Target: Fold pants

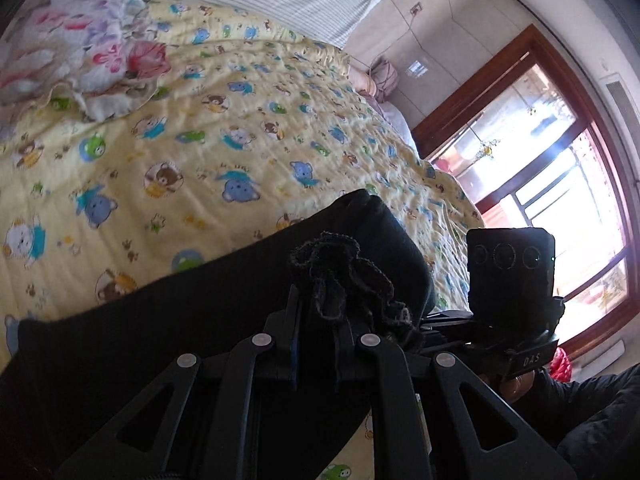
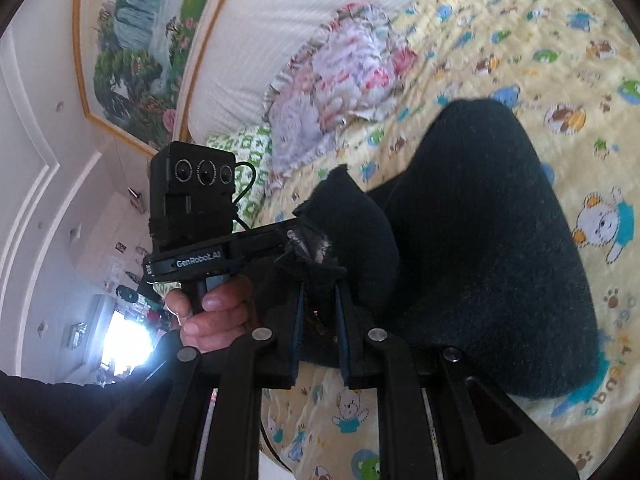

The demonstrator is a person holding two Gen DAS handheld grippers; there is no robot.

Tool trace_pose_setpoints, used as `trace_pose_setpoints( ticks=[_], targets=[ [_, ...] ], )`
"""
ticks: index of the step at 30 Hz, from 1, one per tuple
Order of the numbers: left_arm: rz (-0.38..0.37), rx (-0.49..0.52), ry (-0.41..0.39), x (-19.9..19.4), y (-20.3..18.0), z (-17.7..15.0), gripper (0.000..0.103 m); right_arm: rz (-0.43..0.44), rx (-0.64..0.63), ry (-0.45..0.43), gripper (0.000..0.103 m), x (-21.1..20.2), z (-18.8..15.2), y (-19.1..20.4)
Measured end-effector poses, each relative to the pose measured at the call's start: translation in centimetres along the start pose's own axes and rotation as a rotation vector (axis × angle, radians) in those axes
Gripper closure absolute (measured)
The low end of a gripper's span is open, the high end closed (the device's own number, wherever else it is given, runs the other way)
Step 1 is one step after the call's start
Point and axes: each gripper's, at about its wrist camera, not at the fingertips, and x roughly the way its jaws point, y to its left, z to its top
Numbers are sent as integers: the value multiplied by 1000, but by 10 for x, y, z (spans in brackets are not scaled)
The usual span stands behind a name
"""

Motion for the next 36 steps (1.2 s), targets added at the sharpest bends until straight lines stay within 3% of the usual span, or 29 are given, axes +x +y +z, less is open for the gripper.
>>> trace_pose_setpoints(
  ticks=[3,6,8,11,17,25,36],
  targets=[
    [6,-37,-18,-7,2,-6,89,9,11,10,85,-1,-1,-4],
    [26,-72,-44,-17,7,-16,88,5,-1,18,72,-2,-3,2],
    [42,-91,-58,-25,9,-25,88,14,-16,21,57,-1,-4,7],
    [55,-128,-82,-37,16,-37,88,-6,-45,36,51,4,-5,17],
    [87,-224,-164,-73,35,-63,88,10,-63,62,48,10,-7,29],
    [194,-295,-265,-121,36,-100,88,36,-104,88,48,23,-5,51],
    [232,-395,-359,-159,40,-138,88,52,-138,123,48,44,0,71]
  ],
)
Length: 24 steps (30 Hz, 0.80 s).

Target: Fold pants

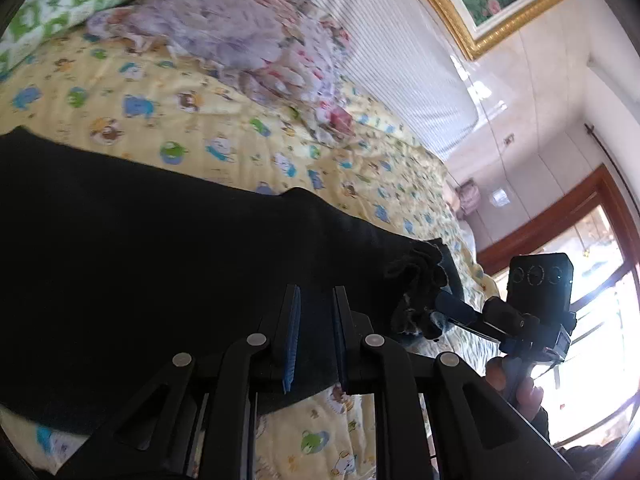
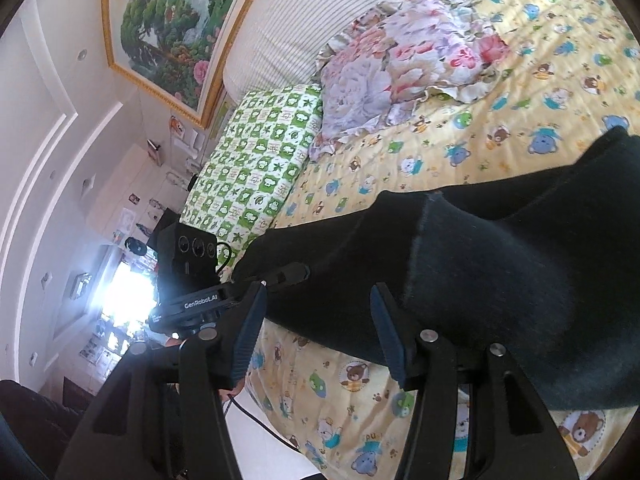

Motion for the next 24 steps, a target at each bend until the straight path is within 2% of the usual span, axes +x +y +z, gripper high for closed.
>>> trace_pose_setpoints(
  ticks=[6,12,14,16,22,24],
  targets=[
    [60,-27,-52,-23,1,-13,83,7,-4,10,47,9,3,4],
    [123,-48,-62,-34,4,-21,83,8,-12,22,42,14,5,7],
    [152,-60,-72,-38,4,-25,76,9,-18,22,42,16,6,9],
    [178,-75,-88,-44,4,-29,64,12,-23,25,42,19,7,11],
    [249,-108,-118,-60,3,-44,64,15,-38,47,41,29,10,15],
    [274,-136,-134,-67,8,-49,58,19,-40,52,40,33,12,16]
  ],
)
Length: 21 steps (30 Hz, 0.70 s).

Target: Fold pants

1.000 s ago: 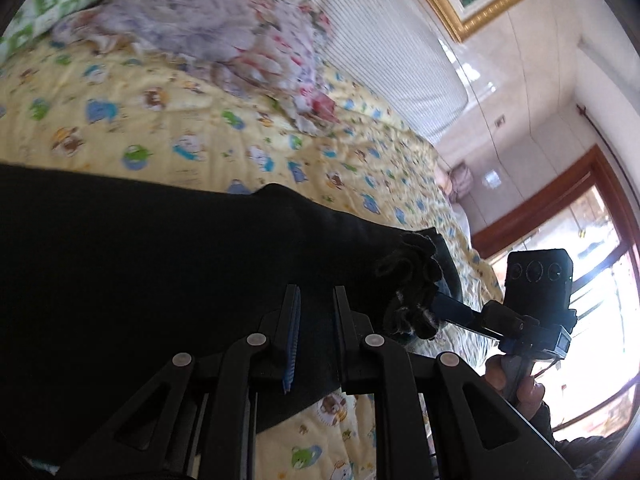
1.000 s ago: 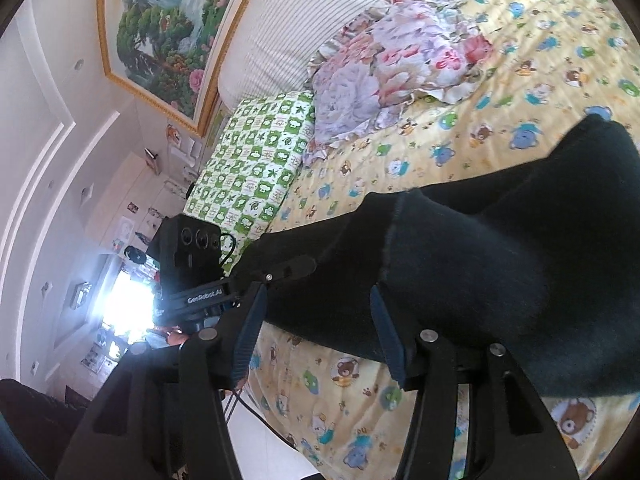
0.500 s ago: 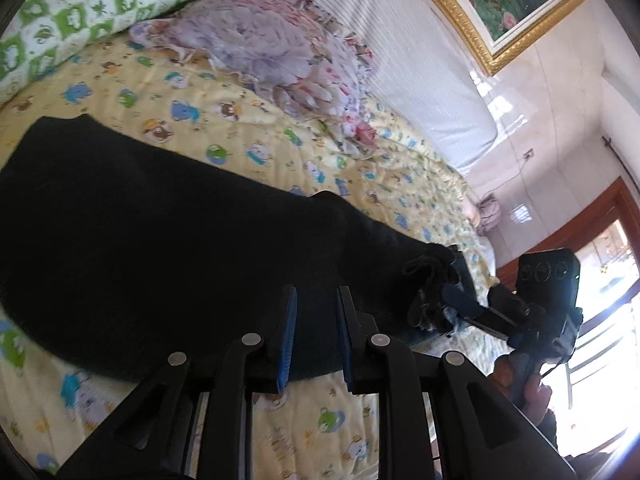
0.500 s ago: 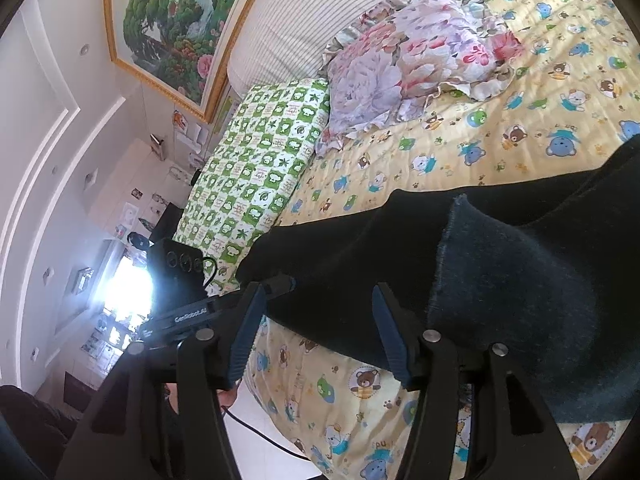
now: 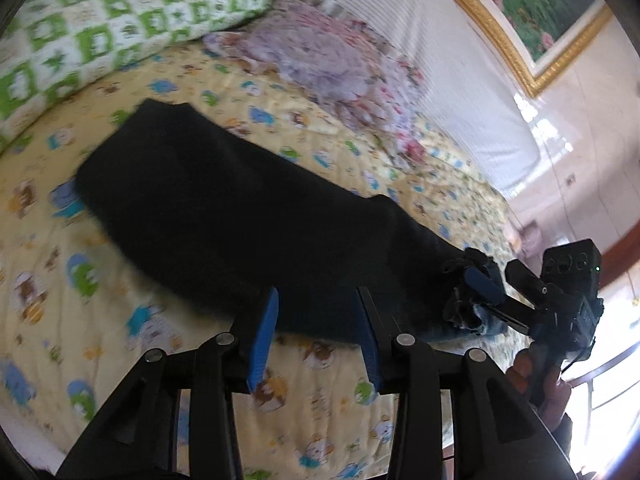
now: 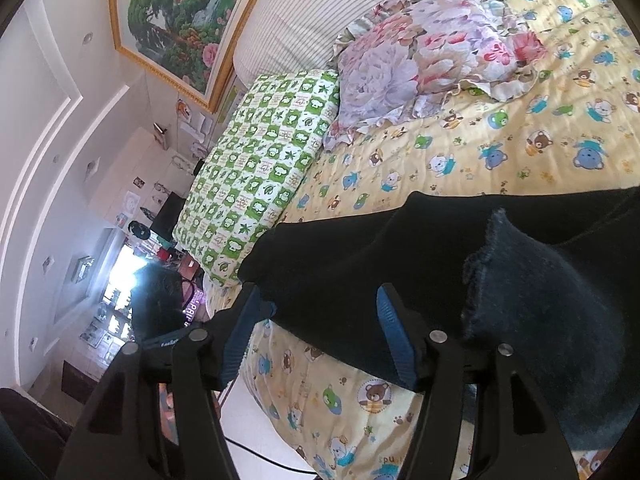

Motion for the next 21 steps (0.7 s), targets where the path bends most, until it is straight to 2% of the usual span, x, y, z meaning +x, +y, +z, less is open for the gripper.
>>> trace_pose_setpoints(
  ticks=[1,8,13,21],
  targets=[
    [2,-29,-7,-4,5,-3,55,3,-4,6,40,3,1,1],
    [41,-133,-37,-19,28,-14,54,13,-31,40,34,23,5,9],
    [49,-215,-56,-25,47,-16,52,15,-68,99,32,45,9,18],
    [49,-287,-76,-26,67,-10,51,-11,-160,198,30,87,29,35]
  ],
)
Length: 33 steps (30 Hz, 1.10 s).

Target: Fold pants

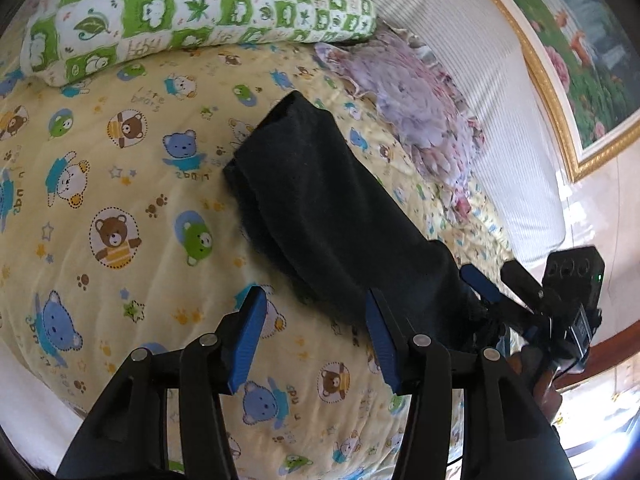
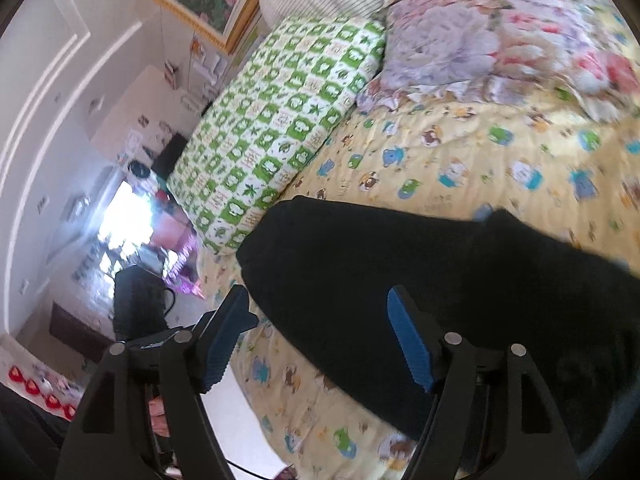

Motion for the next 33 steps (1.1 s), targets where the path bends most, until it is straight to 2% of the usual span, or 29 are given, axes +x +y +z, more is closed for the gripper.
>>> trace_pose_setpoints(
  ticks=[11,14,18,26,28,29,31,33],
  targets=[
    [-11,-118,0,14,21,11,50,-44,-237,233,30,88,66,26],
    [5,-159,-17,17,24,12,50,-48,-300,289,30,110,79,30],
    [33,-247,-66,19,25,11,49,-27,-393,383,30,142,94,38],
    [112,-325,-132,29,20,15,49,45,-500,513,30,188,111,50],
    [124,-324,-135,32,19,18,51,57,-501,526,31,197,115,48],
    [129,-322,-136,33,18,18,52,66,-498,536,37,202,117,47],
    [141,-320,-139,34,18,19,63,90,-481,565,46,212,118,42],
    [137,-324,-135,36,20,20,67,113,-460,593,48,219,117,38]
  ],
)
